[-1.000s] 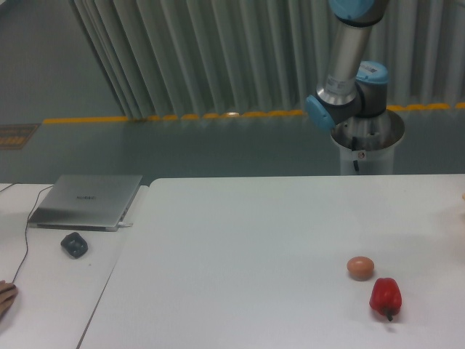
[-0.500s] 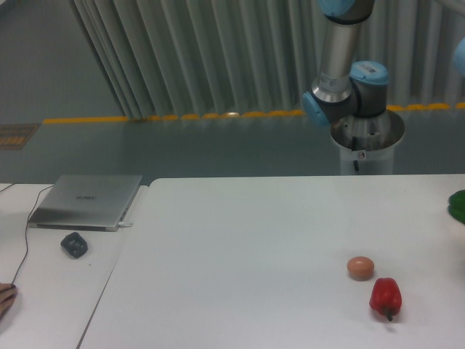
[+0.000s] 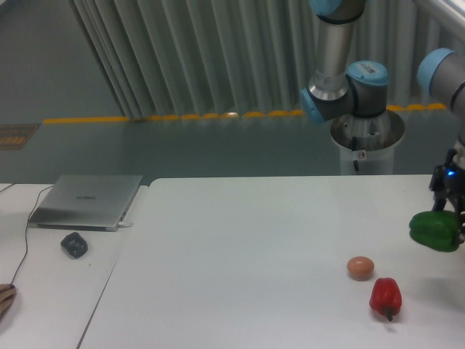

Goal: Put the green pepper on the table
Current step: 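Carry the green bell pepper in the gripper down toward the table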

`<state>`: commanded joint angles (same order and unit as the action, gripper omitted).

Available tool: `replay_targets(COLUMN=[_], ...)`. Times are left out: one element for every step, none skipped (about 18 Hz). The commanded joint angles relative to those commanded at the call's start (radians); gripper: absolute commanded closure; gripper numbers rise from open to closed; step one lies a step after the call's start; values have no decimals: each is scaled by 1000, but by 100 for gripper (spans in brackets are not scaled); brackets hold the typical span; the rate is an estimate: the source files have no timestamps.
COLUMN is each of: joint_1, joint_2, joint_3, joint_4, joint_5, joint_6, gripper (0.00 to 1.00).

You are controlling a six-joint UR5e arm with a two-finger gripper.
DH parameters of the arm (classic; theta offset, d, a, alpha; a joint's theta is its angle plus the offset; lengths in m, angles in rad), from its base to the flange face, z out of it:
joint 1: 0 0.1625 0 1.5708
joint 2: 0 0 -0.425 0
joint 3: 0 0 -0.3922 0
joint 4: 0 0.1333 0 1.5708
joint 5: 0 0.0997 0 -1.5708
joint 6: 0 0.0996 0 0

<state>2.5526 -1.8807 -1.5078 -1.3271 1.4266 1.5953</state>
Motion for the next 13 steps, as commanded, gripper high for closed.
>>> replay_targets(joint_1=[0,-2,-2,-9,-14,-14,-14,-15,-15,-17,-24,-26,-26], joint_2=[-2,-5,-9,-17,-24,-26,-26,-29,-41,-49,-55,-58,-61], joint_3=[-12,-22,-28,-40,-46,-48,-48,-48,-49,-55,-58,-58,-60], joint_4=[12,23,29,31,32,32,31,31,31,29,29,29,29], joint_5=[-2,0,0,0,0,2,0,0,0,2,0,2,2], joint_6=[2,3,2,-2,-3,-2,-2,-2,-2,-3,-5,-5,-3], gripper=[36,36,35,33,33,33,33,33,33,33,33,32,31])
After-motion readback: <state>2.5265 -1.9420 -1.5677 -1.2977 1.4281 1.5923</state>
